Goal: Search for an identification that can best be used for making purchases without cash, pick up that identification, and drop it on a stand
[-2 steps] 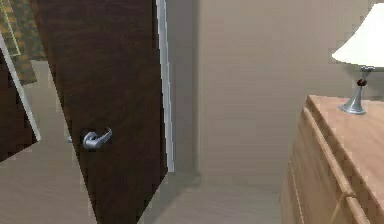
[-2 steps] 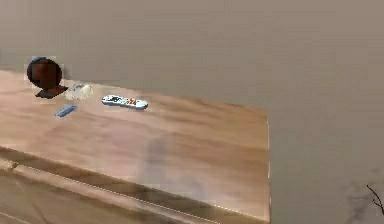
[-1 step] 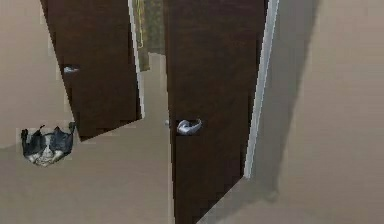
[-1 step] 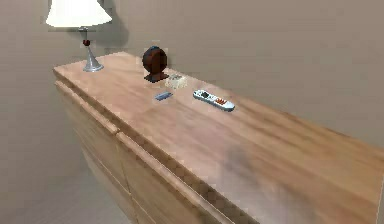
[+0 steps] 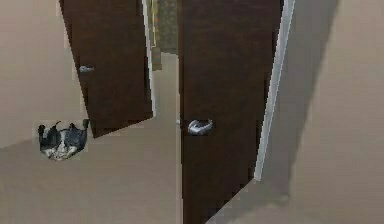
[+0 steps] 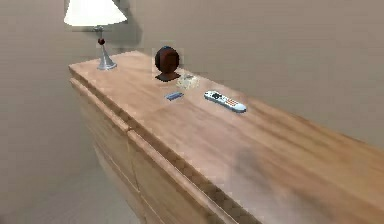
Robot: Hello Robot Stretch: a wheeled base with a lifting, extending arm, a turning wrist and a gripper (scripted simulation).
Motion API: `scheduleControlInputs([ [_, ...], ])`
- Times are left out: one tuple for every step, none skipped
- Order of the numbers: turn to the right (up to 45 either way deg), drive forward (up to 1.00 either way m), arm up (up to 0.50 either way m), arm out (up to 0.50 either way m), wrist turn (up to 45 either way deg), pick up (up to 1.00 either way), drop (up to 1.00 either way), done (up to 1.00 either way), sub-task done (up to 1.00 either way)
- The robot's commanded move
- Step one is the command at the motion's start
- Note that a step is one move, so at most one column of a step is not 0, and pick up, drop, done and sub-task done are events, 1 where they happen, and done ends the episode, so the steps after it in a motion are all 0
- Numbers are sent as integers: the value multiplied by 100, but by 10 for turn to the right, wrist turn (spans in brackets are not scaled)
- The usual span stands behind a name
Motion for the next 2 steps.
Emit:
scheduleControlInputs([
  [450, 0, 0, 0, 0, 0, 0, 0, 0],
  [150, 0, 0, 0, 0, 0, 0, 0, 0],
])
